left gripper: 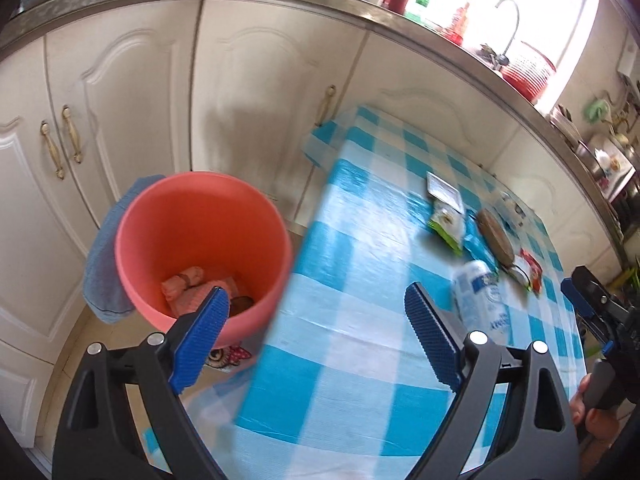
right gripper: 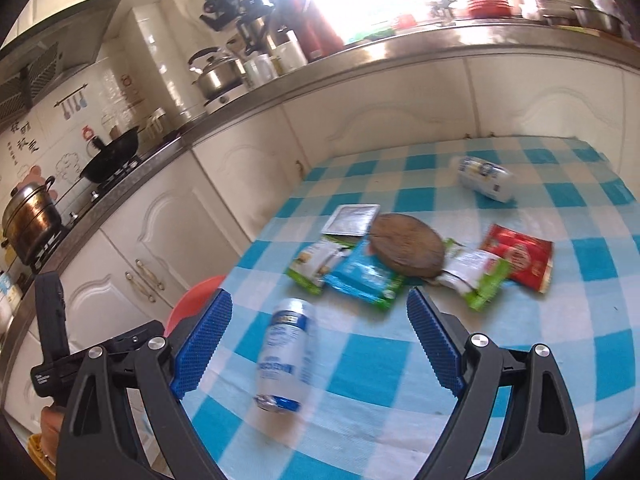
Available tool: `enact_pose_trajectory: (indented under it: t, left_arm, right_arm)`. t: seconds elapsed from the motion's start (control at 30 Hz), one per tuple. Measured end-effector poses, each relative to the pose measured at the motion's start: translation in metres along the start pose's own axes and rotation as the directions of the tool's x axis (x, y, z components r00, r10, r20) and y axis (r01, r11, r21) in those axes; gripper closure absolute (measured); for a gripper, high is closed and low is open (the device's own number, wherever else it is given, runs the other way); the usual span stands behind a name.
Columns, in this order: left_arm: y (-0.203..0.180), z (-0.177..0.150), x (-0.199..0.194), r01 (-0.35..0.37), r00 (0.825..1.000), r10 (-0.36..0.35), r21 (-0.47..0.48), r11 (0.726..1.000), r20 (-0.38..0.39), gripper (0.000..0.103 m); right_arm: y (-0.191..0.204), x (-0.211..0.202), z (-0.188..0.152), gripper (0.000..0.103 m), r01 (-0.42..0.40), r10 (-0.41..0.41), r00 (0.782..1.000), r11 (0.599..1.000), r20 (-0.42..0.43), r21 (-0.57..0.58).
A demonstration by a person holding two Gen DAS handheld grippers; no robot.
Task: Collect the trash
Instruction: 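Move both tools back over the table toward the white bottle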
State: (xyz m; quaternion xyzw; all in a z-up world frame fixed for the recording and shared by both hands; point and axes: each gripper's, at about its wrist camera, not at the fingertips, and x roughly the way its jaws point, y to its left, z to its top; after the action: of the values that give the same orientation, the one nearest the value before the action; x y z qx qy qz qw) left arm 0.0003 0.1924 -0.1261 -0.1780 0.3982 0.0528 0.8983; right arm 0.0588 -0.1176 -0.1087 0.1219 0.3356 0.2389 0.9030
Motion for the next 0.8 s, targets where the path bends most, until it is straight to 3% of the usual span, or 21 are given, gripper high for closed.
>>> enact_pose_trajectory:
  t: [0.4, 0.8]
  left_arm:
    - [-0.081, -0.021, -0.002, 0.115, 0.992, -0.105, 0.145, 0.983, -0.072, 0.013]
    - [-0.122, -0.045, 0.008, 0.151, 0.983, -0.120, 0.233, 0.961, -0.140, 0.013]
  right_arm:
    - [-0.066, -0.033, -0.022, 0.014, 0.093, -0.094, 0.995, 0.990, 0.011, 0.104]
    - [-0.116, -0.052, -0.036, 0.014, 0.154, -0.153, 0.988, 0.968, -0.021, 0.199]
